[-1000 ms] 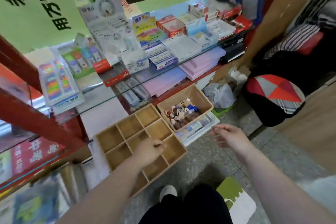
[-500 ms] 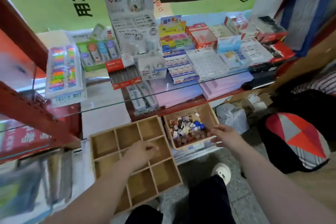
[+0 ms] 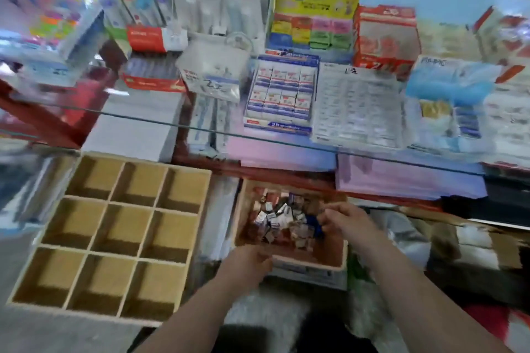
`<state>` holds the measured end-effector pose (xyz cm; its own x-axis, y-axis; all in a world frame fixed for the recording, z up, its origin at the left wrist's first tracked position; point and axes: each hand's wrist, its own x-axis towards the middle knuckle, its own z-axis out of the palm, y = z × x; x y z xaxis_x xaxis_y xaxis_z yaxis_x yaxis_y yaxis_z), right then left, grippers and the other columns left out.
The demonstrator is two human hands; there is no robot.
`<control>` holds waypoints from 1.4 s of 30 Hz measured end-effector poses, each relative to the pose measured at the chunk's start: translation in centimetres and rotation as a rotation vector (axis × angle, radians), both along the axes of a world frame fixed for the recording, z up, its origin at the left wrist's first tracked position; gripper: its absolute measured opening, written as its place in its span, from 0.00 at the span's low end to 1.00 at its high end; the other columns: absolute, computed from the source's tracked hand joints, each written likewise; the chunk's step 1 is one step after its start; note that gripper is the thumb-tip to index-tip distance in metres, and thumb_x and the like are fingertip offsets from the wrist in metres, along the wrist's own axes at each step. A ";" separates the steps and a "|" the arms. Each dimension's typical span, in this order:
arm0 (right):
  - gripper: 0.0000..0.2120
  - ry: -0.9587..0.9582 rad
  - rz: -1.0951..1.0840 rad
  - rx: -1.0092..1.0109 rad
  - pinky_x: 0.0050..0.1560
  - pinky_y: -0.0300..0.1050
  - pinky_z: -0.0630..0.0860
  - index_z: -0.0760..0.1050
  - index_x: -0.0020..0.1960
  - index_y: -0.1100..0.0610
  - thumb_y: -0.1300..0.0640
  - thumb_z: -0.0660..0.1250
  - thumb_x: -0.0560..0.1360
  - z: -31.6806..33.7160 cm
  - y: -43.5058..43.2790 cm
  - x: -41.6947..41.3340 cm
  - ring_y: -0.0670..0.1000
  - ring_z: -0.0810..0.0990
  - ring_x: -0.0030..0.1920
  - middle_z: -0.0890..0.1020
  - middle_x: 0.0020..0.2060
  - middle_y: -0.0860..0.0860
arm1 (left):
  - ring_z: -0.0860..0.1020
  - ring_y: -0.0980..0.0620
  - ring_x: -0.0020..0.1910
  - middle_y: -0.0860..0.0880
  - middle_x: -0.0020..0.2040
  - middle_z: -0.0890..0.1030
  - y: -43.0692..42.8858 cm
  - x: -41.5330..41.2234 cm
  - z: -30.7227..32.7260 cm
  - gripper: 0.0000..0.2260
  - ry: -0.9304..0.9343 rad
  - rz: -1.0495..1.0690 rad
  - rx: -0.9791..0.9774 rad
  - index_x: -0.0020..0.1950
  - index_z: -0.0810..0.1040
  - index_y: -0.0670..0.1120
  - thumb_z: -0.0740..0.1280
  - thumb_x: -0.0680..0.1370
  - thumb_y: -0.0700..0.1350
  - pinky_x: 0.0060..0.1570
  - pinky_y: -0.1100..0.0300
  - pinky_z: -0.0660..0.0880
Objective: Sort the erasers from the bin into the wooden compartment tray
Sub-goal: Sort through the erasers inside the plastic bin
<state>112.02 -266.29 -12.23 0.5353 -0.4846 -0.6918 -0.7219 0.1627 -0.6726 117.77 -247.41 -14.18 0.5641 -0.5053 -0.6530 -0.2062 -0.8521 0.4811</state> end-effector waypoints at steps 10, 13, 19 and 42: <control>0.07 0.028 -0.054 0.086 0.35 0.39 0.73 0.75 0.52 0.59 0.58 0.62 0.76 -16.8 0.4 0.8 0.46 0.74 0.32 0.77 0.34 0.48 | 0.82 0.48 0.43 0.49 0.44 0.84 -0.3 -0.8 -17.6 0.08 -0.484 0.052 -0.254 0.44 0.82 0.49 0.71 0.66 0.41 0.45 0.62 0.74; 0.08 -0.028 -0.042 0.051 0.21 0.30 0.69 0.74 0.53 0.61 0.60 0.61 0.76 -20.7 0.9 1.0 0.46 0.74 0.32 0.79 0.38 0.52 | 0.82 0.50 0.38 0.52 0.38 0.83 0.4 -1.6 -22.6 0.08 -0.572 -0.031 -0.314 0.40 0.81 0.49 0.71 0.62 0.46 0.46 0.59 0.72; 0.08 -0.101 0.133 -0.135 0.35 0.36 0.69 0.78 0.50 0.62 0.62 0.61 0.76 -26.5 2.3 1.2 0.48 0.75 0.38 0.78 0.42 0.54 | 0.71 0.57 0.42 0.55 0.36 0.81 2.0 -1.7 -29.3 0.11 -0.817 -0.139 -0.437 0.38 0.80 0.51 0.61 0.69 0.55 0.48 0.59 0.73; 0.14 0.188 0.789 -0.696 0.47 0.39 0.66 0.72 0.61 0.55 0.53 0.59 0.77 -26.1 6.5 -6.1 0.53 0.75 0.58 0.77 0.59 0.54 | 0.76 0.53 0.52 0.55 0.50 0.81 3.0 0.1 -29.0 0.16 -0.860 -0.365 -0.347 0.53 0.79 0.56 0.56 0.77 0.59 0.49 0.60 0.59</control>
